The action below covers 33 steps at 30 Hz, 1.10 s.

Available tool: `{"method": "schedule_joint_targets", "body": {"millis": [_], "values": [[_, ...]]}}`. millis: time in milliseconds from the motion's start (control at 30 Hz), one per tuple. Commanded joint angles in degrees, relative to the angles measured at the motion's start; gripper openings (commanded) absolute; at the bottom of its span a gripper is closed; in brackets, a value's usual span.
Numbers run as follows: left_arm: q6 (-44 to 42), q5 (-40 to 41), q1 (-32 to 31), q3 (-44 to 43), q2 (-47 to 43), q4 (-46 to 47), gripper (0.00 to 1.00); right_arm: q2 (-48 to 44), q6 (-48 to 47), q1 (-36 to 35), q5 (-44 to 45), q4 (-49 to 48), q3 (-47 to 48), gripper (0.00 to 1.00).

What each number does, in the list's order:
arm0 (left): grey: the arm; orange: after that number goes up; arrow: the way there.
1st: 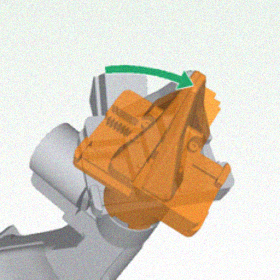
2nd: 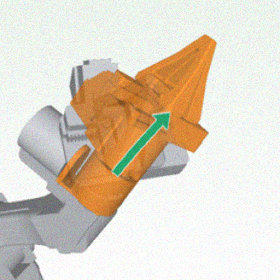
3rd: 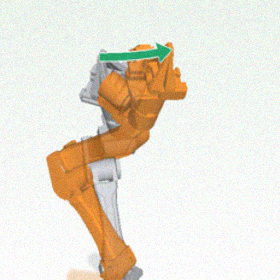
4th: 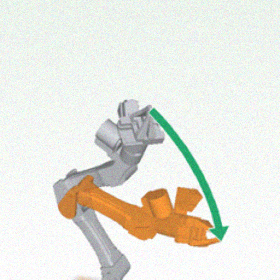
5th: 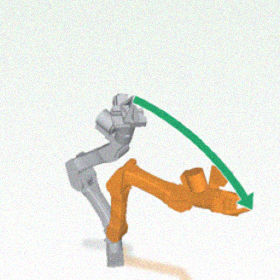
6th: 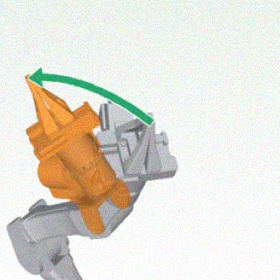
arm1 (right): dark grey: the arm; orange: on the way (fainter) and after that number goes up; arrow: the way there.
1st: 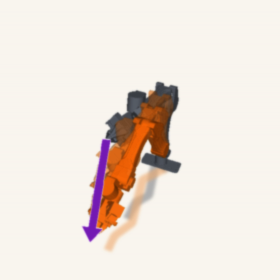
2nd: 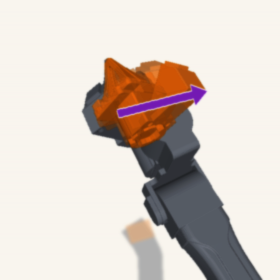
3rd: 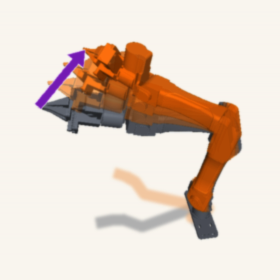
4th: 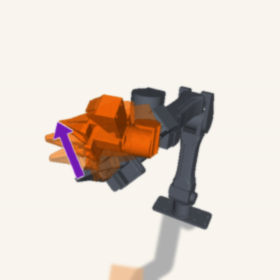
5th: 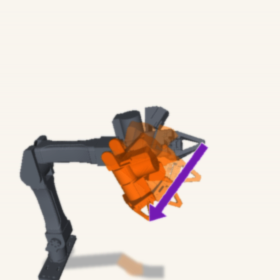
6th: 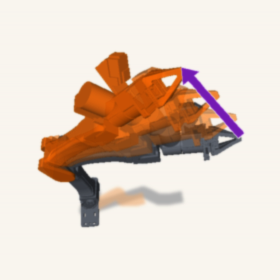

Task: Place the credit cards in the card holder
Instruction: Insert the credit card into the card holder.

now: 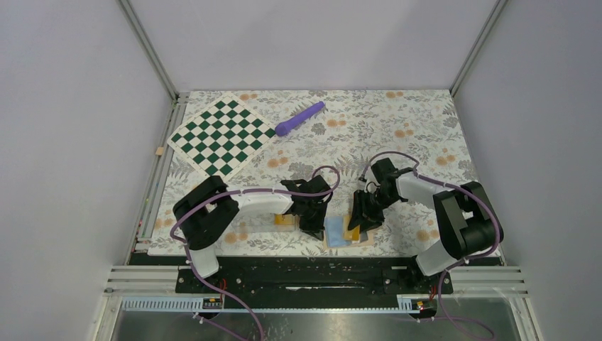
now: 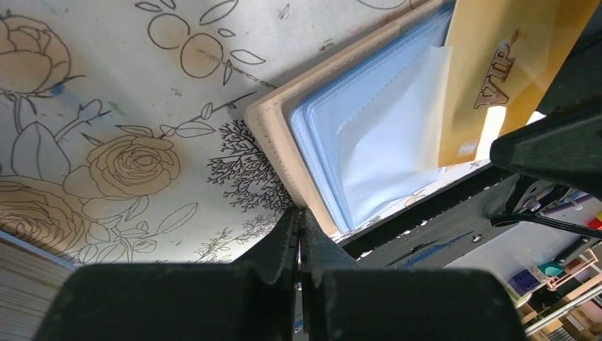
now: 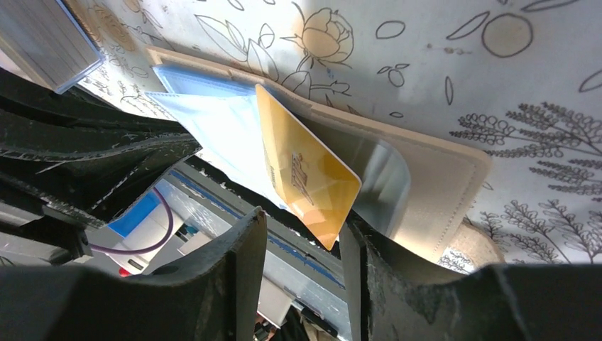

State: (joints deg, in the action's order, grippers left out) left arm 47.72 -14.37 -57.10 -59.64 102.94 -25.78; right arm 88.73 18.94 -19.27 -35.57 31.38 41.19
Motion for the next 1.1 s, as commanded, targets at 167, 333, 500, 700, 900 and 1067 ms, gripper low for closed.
{"method": "schedule_joint_targets", "body": {"millis": [167, 333, 500, 700, 900, 1067], "values": [[-1.8, 3.6, -0.3, -0.2, 3.1, 0.2, 0.00, 2.8, -2.5, -1.7, 1.6, 1.6, 2.1, 0.26], [-1.8, 4.0, -0.2, -0.2, 3.2, -0.1, 0.00, 1.9, -2.2, -2.0, 1.6, 1.6, 1.7, 0.10], [-2.1, 4.5, -0.1, -0.5, 3.2, -0.7, 0.00, 0.5, -2.2, -2.3, 2.4, 2.8, 1.8, 0.08], [-2.5, 4.9, 0.2, -0.7, 3.2, -1.2, 0.00, -3.7, 1.8, -2.2, 7.9, 1.8, 0.8, 0.50], [-2.6, 5.0, 0.2, -0.8, 3.2, -1.2, 0.00, -5.9, 6.3, -1.0, 7.3, -4.6, -2.5, 0.62], [-2.8, 4.8, 0.3, -1.1, 3.5, -1.3, 0.00, -3.4, 9.3, 0.5, 3.2, -11.7, -4.7, 0.59]]}}
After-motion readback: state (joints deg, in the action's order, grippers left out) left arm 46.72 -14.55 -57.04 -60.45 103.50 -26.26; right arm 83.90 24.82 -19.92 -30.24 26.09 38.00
